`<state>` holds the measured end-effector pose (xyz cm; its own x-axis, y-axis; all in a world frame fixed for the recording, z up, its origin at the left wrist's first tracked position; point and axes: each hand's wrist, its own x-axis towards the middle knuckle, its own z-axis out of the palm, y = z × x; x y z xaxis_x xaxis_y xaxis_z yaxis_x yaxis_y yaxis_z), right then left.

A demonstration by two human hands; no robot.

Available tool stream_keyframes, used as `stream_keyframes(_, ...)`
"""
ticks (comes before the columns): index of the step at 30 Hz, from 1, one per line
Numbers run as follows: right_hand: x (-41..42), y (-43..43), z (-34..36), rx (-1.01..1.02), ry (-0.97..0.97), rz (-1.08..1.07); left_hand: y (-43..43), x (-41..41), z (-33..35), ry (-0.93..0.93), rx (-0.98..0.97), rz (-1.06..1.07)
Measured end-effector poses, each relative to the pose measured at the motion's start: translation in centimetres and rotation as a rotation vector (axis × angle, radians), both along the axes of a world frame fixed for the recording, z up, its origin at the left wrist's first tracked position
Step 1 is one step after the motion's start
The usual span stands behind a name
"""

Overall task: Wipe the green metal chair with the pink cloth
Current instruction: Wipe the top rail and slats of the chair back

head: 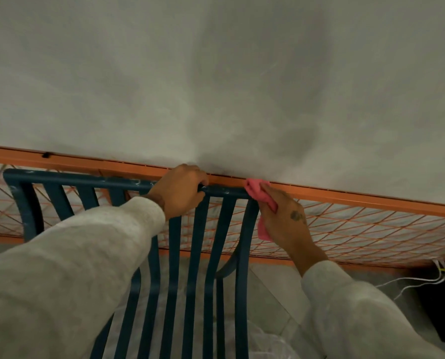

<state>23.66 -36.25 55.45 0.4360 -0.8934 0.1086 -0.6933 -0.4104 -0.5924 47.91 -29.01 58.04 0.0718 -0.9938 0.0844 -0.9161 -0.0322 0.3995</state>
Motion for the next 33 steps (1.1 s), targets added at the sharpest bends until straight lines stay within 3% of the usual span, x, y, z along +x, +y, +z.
stream_keyframes(5,3.9,-0.9,1.3,-0.061,0.249,0.081,-0.2,-0.4,-0.4,0.009,-0.006,0.036)
stream_keyframes(10,3.2,1.4,-0.3,-0.181,0.091,0.119,0.0,-0.4,-0.1,0.027,0.000,0.039)
stream_keyframes(14,1.4,-0.5,0.5,-0.010,0.033,0.021,0.0,-0.4,-0.1,0.037,-0.013,0.057)
stream_keyframes(19,4.9,-0.7,2.2,-0.128,0.325,0.052,-0.1,-0.2,-0.3,0.059,-0.008,0.070)
stream_keyframes(25,5.6,4.3,-1.7,-0.236,0.078,0.187,-0.4,0.1,-0.5,0.055,0.013,0.057)
stream_keyframes(30,4.2,4.4,-2.2,-0.187,-0.043,-0.004,-0.3,0.3,-0.4,0.079,0.022,0.047)
stream_keyframes(33,6.3,4.9,-1.7,-0.225,-0.047,0.129,-0.3,0.4,-0.4,0.098,0.032,0.046)
